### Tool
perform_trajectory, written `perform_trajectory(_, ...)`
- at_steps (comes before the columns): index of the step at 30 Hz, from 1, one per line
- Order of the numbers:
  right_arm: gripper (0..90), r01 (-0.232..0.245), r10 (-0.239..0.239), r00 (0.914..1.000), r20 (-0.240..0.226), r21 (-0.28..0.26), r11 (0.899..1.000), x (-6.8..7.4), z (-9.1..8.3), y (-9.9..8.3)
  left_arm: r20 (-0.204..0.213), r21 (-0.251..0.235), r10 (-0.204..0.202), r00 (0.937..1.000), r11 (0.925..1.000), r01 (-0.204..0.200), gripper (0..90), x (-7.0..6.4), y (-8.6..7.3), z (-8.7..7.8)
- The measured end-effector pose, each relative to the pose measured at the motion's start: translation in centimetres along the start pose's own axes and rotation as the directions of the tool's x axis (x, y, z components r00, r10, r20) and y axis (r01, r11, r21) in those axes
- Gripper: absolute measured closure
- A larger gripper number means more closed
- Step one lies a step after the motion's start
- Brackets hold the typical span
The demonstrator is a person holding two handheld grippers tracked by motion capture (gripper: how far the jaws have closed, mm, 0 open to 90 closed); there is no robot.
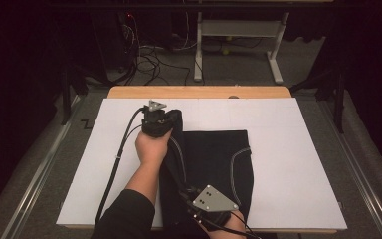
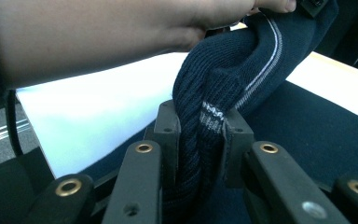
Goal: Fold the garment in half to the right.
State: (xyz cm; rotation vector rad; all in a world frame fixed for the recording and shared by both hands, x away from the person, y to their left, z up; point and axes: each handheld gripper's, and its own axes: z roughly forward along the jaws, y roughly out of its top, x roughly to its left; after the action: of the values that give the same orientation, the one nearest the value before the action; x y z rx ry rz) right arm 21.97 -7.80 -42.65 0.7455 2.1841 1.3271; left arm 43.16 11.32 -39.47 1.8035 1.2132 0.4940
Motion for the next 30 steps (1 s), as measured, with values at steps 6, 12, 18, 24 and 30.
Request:
perform_trajectory(6,73.9,-0.002,0.002,1.0,0.006,0.006,1.0,-0.4,-0.3,-0.2,0.009,-0.001,0.01,0.9999,0.9999,-0.01,74.1,-0.5,0.0,0.6)
perform_trajectory(12,73.9,0.004,-0.004,0.9998,0.022,0.008,1.0,-0.8,-1.0,-0.6,0.017,-0.004,0.016,0.9997,0.9999,-0.016,74.1,-1.4,0.2,0.9)
perform_trajectory(18,73.9,0.002,-0.002,0.9994,0.034,0.016,1.0,-1.0,-1.6,-1.1,0.024,-0.004,0.026,0.9994,0.9997,-0.026,74.1,-2.3,0.3,1.2)
perform_trajectory(24,73.9,-0.005,0.004,0.9991,0.042,0.018,1.0,-1.4,-2.0,-1.7,0.033,0.0,0.032,0.9989,0.9995,-0.032,74.1,-3.0,0.4,1.7)
perform_trajectory(30,73.9,-0.015,0.013,0.9984,0.055,0.027,1.0,-1.9,-2.5,-2.3,0.047,0.006,0.037,0.9982,0.9993,-0.037,74.1,-3.8,0.4,2.3)
